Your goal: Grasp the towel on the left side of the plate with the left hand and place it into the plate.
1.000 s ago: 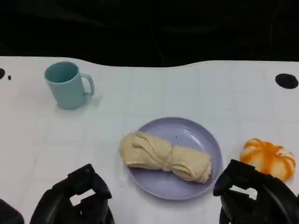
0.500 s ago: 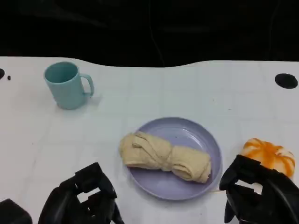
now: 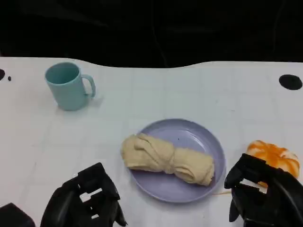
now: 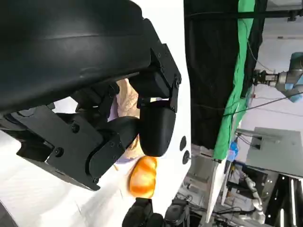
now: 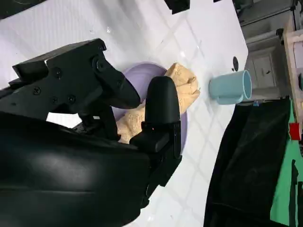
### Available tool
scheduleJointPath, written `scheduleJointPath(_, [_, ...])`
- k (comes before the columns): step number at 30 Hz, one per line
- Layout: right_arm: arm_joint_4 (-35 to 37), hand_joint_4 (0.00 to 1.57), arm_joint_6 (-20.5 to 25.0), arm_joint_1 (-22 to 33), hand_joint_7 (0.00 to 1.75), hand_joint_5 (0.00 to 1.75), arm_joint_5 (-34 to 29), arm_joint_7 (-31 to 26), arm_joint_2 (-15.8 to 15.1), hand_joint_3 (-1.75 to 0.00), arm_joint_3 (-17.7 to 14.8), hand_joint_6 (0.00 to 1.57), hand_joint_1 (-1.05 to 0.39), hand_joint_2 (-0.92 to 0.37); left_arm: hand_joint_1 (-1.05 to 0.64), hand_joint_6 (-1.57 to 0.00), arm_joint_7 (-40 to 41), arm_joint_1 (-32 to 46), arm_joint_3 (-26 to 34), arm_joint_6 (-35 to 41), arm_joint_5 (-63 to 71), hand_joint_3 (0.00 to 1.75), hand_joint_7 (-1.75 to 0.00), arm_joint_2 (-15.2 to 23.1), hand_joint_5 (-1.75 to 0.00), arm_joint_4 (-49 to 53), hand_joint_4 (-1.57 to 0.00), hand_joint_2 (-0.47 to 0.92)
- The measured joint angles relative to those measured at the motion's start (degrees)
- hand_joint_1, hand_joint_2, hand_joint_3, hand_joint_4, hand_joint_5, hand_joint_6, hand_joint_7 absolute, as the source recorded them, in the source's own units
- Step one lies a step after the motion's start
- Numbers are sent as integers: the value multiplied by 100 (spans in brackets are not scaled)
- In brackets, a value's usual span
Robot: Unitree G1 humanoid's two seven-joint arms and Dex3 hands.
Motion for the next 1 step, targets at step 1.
scheduleJointPath(1, [0, 73, 0, 0, 165, 175, 2, 3, 0, -117, -1, 53, -3, -62, -10, -76, 0, 0, 0, 0, 4, 132, -158, 0, -175, 0, -84, 48])
